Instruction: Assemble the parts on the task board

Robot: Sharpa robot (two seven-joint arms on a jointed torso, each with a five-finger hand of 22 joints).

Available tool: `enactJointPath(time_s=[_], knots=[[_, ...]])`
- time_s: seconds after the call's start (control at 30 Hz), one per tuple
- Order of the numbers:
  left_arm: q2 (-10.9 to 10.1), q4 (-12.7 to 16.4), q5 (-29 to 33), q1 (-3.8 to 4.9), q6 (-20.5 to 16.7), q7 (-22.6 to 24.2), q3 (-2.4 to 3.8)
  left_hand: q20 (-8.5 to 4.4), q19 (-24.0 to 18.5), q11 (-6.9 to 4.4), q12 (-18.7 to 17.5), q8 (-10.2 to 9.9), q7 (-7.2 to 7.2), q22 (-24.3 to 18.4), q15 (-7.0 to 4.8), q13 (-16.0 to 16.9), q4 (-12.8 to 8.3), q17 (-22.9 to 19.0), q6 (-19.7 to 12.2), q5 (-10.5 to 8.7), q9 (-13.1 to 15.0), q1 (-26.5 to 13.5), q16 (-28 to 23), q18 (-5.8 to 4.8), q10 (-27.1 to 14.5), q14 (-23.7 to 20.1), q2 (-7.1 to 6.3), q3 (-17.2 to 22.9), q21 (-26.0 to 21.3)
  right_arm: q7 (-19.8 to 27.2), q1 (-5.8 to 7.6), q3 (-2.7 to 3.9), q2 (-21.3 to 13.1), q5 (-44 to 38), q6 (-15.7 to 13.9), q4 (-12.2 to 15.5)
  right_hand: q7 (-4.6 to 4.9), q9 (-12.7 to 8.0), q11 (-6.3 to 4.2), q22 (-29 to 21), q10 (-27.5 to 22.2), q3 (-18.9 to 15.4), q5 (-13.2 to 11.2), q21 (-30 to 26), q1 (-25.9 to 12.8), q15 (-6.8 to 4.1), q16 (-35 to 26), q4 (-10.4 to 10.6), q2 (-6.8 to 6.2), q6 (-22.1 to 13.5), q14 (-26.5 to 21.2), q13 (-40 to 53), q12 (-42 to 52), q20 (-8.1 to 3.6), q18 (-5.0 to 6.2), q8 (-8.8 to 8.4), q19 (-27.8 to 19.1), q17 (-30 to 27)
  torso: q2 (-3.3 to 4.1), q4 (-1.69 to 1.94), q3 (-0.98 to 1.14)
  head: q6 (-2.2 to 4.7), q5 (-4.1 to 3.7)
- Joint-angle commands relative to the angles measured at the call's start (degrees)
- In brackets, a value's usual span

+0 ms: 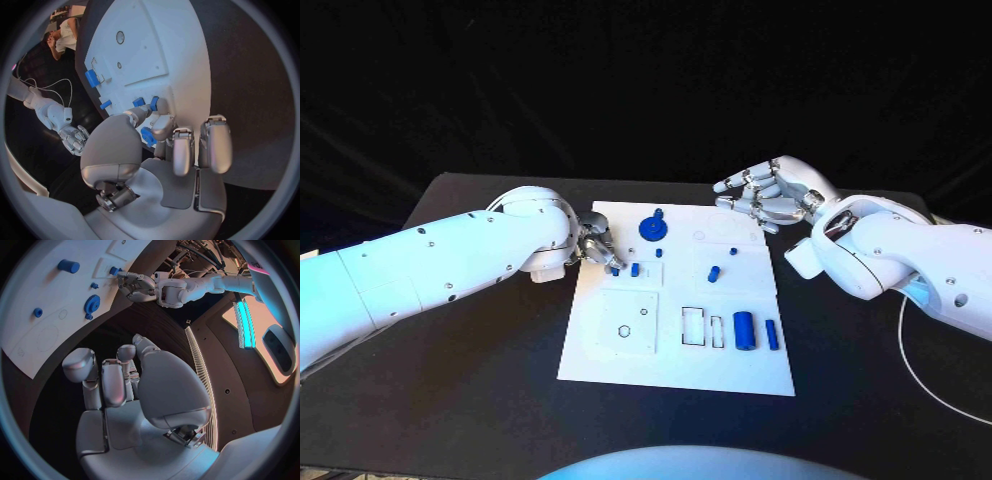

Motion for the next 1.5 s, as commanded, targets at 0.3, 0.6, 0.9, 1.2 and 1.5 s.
enactJointPath(time_s=[0.3,0.6,0.9,1.2,1.5], knots=[[0.02,-0.26,0.51,-0.15,0.42,-1.39,-0.11,-0.5,1.14,0.06,0.42,-0.75,0.06,5.8,-0.41,0.56,2.36,15.07,1.32,-0.12,-0.01,-3.69,0.14,-0.63,0.63,5.92,-0.93,-6.22,0.39,0.24,-0.08,-0.01,0.03,-0.28,0.8,0.02,0.16,-0.07,-0.12,-0.08,-0.22,0.07,0.38,-0.21,-0.68,0.09,-0.2,0.18,0.09,-0.31,1.77,-0.03,-0.15,-0.02,1.14,0.39,-0.46,-0.03,0.0,0.05,-0.06,0.05,-0.08],[-1.07,0.86,0.69,-0.15,-5.28,-0.93,-0.03,-0.68,1.29,-0.08,0.46,-1.23,-0.11,6.17,-0.6,0.92,6.98,15.07,1.89,-0.37,0.07,-6.45,0.14,-0.68,0.73,5.92,-1.12,-16.71,0.49,0.28,-0.12,-0.01,0.03,-0.28,0.81,-0.04,0.15,-0.07,-0.13,-0.16,-0.33,0.07,0.4,-0.26,-0.67,0.08,-0.34,0.16,0.05,-0.33,1.74,-0.2,-0.33,-0.02,1.15,0.39,-0.49,-0.2,-0.02,0.06,-0.07,0.13,-0.15],[-3.28,2.69,7.73,0.08,-14.97,3.26,0.81,0.51,-1.21,2.05,-17.64,-3.74,2.19,1.76,0.97,-19.55,8.62,14.85,-3.36,-0.46,-0.69,-3.75,0.01,0.51,-11.17,5.86,0.87,-23.52,-3.92,0.32,-0.16,-0.02,-0.08,-0.28,0.86,0.02,0.16,-0.07,-0.13,-0.27,-0.35,0.08,0.41,-0.32,-0.68,0.08,-0.33,0.15,0.02,-0.35,1.74,-0.22,-0.35,-0.02,1.17,0.38,-0.53,-0.18,-0.01,0.03,-0.06,0.25,-0.36],[-2.55,1.71,11.28,0.34,-16.89,17.24,0.71,5.23,-24.38,8.42,-29.03,-10.04,8.73,-30.15,6.8,-27.8,5.2,-28.68,-13.92,-0.4,-6.1,9.75,-37.22,6.5,-27.61,-17.42,2.15,-25.92,-40.8,0.28,-0.17,-0.03,-0.15,-0.28,0.75,0.08,0.16,-0.07,-0.13,-0.27,-0.35,0.08,0.41,-0.32,-0.68,0.08,-0.33,0.15,0.02,-0.35,1.74,-0.22,-0.35,-0.02,1.17,0.38,-0.53,-0.18,0.0,0.04,-0.05,0.46,-0.64],[1.41,-0.98,-6.19,-0.07,-21.12,25.58,-0.76,6.65,-23.57,9.26,-42.41,-19.35,8.57,-37.76,7.14,-43.67,-1.03,-39.26,-9.6,-1.99,-17.92,24.27,-48.7,7.27,-25.94,-18.94,1.1,-20.48,-50.55,0.34,-0.18,-0.04,0.06,-0.28,0.76,-0.04,0.16,-0.07,-0.13,-0.27,-0.35,0.08,0.41,-0.32,-0.68,0.08,-0.33,0.15,0.02,-0.35,1.74,-0.22,-0.35,-0.02,1.17,0.38,-0.53,-0.18,0.06,-0.01,-0.09,0.85,-1.11]])
